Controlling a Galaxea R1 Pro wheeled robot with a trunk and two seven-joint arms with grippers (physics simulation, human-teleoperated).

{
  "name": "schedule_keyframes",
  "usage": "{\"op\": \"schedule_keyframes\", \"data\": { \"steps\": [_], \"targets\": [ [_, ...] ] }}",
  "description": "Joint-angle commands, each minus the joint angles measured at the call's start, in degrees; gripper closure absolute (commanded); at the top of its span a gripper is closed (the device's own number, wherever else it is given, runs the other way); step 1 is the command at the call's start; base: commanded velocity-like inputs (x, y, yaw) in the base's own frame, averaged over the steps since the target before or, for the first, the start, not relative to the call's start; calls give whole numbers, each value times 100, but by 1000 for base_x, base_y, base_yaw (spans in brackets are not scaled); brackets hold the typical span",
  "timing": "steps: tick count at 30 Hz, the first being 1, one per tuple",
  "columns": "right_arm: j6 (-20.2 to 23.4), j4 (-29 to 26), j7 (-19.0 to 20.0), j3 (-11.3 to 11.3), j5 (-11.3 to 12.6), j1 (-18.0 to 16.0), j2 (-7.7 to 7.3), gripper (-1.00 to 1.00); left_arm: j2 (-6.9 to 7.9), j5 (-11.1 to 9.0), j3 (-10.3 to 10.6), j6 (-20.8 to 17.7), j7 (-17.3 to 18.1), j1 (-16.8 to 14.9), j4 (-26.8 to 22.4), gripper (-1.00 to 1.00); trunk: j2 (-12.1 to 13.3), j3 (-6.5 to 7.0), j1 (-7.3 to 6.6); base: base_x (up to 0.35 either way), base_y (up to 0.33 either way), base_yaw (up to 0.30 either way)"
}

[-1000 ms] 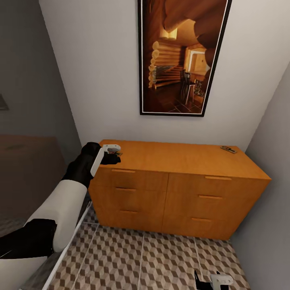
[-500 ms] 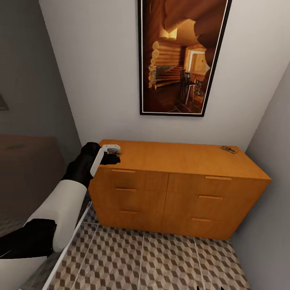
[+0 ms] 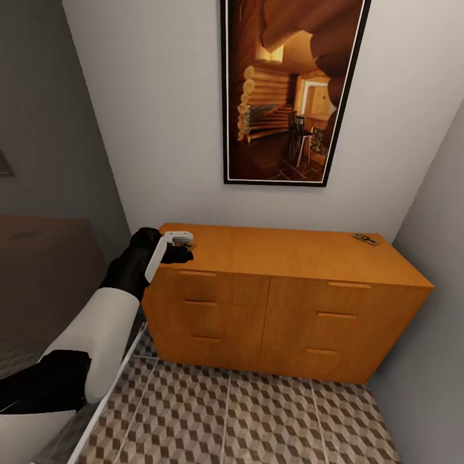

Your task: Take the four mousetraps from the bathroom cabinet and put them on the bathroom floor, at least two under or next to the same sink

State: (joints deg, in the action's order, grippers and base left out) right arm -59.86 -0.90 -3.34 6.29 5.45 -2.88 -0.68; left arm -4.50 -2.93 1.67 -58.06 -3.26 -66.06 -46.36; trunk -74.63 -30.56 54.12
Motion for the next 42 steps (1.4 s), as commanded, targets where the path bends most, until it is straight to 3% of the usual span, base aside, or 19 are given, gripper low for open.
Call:
{"op": "schedule_keyframes", "data": {
  "steps": [1, 16, 42],
  "targets": [
    [-14, -4, -13, 45, 64, 71, 49, -100, 1, -32, 8, -21, -34, -3, -3, -100, -3, -6, 0, 0, 0, 0],
    [-14, -53, -44, 18, 69, 205, 171, -100, 2, -33, 9, -21, -34, -3, 10, -100, -3, -6, 0, 27, 0, 0],
    [-14, -69, -32, 9, 64, 209, 172, -100, -7, -32, 9, -21, -34, -3, 6, -100, -3, -6, 0, 194, 0, 0]
  ]
}}
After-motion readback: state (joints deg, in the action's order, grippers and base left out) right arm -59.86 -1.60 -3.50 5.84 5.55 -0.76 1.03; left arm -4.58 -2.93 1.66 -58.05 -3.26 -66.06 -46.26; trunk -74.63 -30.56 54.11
